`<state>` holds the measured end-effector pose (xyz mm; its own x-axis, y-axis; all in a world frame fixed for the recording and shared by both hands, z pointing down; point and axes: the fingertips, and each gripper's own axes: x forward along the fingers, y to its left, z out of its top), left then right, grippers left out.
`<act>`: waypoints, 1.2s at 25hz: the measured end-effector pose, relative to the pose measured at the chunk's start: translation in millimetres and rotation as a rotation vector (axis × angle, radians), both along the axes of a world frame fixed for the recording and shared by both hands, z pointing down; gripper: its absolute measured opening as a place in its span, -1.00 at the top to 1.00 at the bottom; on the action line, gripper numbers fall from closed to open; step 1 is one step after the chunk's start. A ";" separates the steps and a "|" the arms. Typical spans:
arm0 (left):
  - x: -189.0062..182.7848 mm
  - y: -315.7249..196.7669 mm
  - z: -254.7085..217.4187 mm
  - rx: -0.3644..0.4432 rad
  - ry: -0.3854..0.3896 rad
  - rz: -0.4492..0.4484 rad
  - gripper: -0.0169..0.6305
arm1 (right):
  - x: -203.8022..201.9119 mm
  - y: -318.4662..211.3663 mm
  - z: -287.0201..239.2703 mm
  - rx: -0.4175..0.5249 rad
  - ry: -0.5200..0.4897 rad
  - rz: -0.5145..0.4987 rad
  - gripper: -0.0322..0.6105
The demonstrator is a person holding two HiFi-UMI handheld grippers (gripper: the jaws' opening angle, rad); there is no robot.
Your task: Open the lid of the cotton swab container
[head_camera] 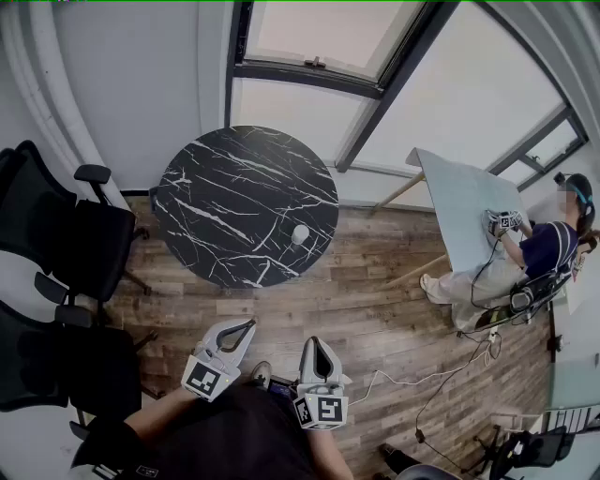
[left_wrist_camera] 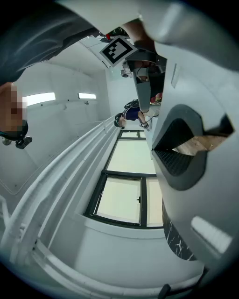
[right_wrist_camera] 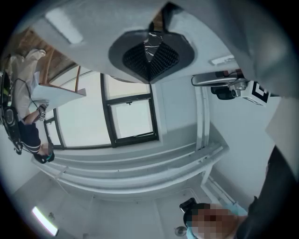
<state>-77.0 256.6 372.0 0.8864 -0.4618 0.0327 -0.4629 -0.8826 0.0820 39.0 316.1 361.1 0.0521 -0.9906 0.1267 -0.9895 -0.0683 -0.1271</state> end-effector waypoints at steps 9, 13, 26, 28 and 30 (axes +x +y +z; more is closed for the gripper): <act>-3.3 0.3 3.6 -0.005 -0.011 -0.004 0.96 | -4.6 0.7 3.1 -0.002 -0.009 -0.013 0.91; -0.8 1.2 3.8 -0.004 -0.013 0.001 0.96 | -4.0 -0.4 2.4 0.003 -0.010 -0.013 0.91; 19.8 10.5 14.5 -0.020 -0.031 -0.002 0.96 | 13.2 6.6 -1.9 0.027 -0.027 -0.018 0.90; 24.3 12.9 15.8 -0.025 -0.030 -0.012 0.96 | 19.4 9.2 -1.5 0.026 -0.030 -0.022 0.90; 29.4 14.8 16.7 -0.029 -0.035 -0.024 0.95 | 26.3 11.4 -1.4 0.023 -0.032 -0.028 0.90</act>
<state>-47.6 271.4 388.7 0.8729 -0.4817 0.0771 -0.4873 -0.8684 0.0914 65.2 327.5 359.6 0.0205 -0.9943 0.1045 -0.9864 -0.0372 -0.1599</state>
